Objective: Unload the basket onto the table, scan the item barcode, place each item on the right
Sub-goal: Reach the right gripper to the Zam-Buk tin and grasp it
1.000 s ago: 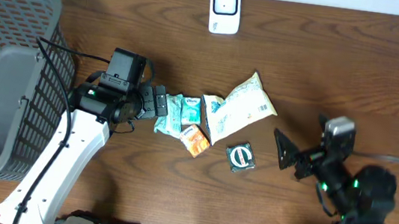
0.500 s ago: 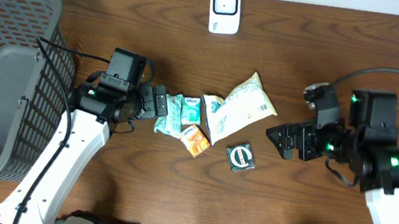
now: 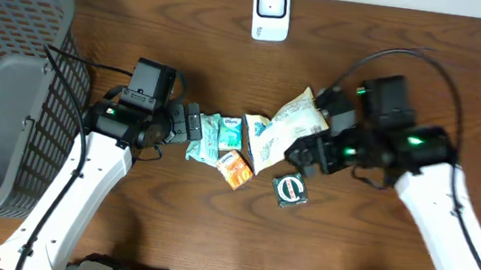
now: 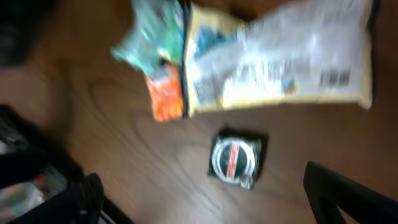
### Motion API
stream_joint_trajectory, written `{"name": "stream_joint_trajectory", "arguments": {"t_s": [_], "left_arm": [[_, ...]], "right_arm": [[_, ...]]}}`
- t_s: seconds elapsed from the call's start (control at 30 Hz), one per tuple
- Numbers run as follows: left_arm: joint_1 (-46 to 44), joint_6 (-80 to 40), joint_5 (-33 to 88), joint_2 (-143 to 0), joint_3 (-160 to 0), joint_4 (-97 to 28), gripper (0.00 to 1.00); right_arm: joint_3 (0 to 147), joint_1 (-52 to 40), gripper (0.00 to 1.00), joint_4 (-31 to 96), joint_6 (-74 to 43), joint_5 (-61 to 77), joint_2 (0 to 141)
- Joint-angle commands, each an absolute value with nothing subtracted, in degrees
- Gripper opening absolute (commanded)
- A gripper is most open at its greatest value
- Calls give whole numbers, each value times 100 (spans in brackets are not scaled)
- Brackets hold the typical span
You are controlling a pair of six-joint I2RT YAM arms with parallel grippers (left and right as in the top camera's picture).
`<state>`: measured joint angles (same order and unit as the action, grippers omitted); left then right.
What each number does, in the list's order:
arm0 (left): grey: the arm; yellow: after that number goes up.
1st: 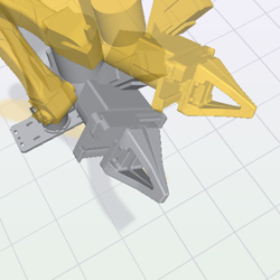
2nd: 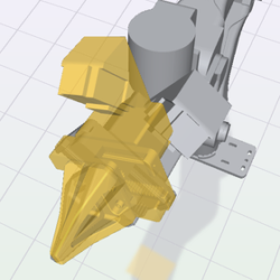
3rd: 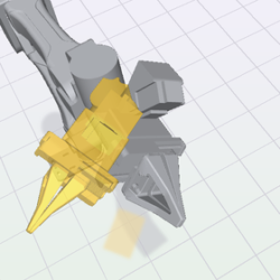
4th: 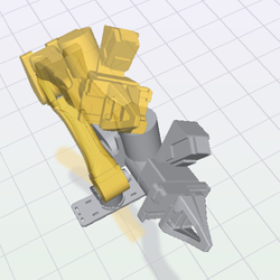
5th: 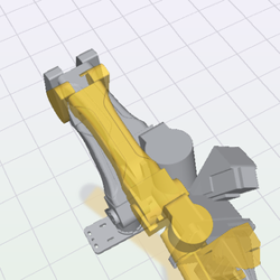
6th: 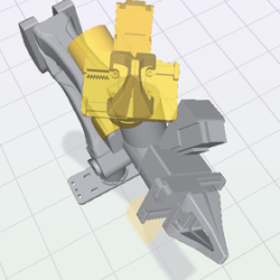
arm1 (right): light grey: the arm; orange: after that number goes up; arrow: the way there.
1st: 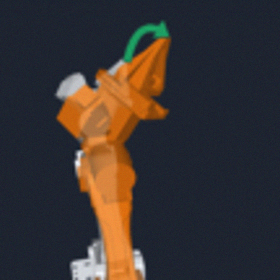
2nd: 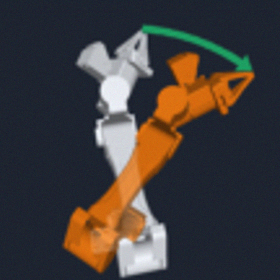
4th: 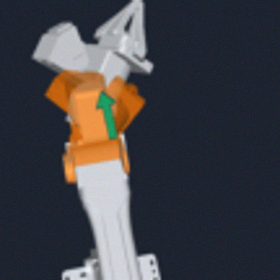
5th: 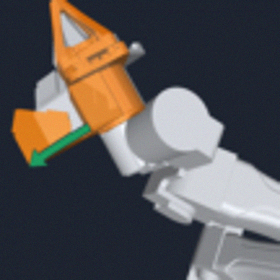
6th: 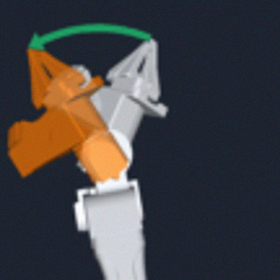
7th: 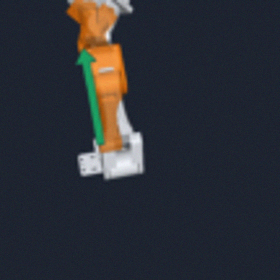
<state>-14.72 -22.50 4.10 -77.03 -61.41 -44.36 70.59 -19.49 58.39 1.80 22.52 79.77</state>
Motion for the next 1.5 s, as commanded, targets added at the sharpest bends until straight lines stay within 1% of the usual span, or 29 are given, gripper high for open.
{"name": "stream_joint_trajectory", "arguments": {"t_s": [0.0,0.13,0.27,0.37,0.43,0.53,0.7,0.77,0.97,1.1,1.13,1.2,1.23,1.27,1.3,1.47], "left_arm": [[-1441,-2215,316,-7714,-6206,-4434,100],[-1441,-2215,316,-7714,-6206,-4434,100],[-1441,-2215,316,-7714,-6206,-4434,100],[-1441,-2215,316,-7714,-6206,-4434,100],[-1441,-2215,316,-7714,-6206,-4434,100],[-1441,-2215,316,-7714,-6206,-4434,100],[-1441,-2215,316,-7714,-6206,-4434,100],[-1441,-2215,316,-7714,-6206,-4434,100],[-1441,-2215,316,-7714,-6206,-4434,100],[-1441,-2215,316,-7714,-6206,-4434,100],[-1441,-2215,316,-7714,-6206,-4434,100],[-1441,-2215,316,-7714,-6206,-4434,100],[-1441,-2215,316,-7714,-6206,-4434,100],[-1441,-2215,316,-7714,-6206,-4434,100],[-1441,-2215,316,-7714,-6206,-4434,100],[-1441,-2215,316,-7714,-6206,-4434,100]], "right_arm": [[7153,-2427,96,6031,-412,976,8409],[7153,-2674,91,6106,-425,792,8945],[7153,-2825,90,6086,-419,639,9483],[7153,-3063,85,6082,-357,593,9924],[7153,-3212,84,6049,-373,493,10136],[7150,-3369,80,6045,-694,239,10422],[7148,-3417,79,6020,-1640,-464,10702],[7122,-3417,81,5933,-1789,-526,10722],[6849,-3424,82,5459,-1619,145,10724],[6582,-3415,83,5286,-1603,209,10726],[6532,-3406,82,5264,-1603,207,10726],[6479,-3402,73,5221,-1608,174,10726],[6479,-3398,66,5201,-1627,143,10726],[6482,-3378,55,5155,-1634,99,10726],[6484,-3356,50,5135,-1721,54,10724],[6554,-2888,50,5249,-3144,104,10724]]}}
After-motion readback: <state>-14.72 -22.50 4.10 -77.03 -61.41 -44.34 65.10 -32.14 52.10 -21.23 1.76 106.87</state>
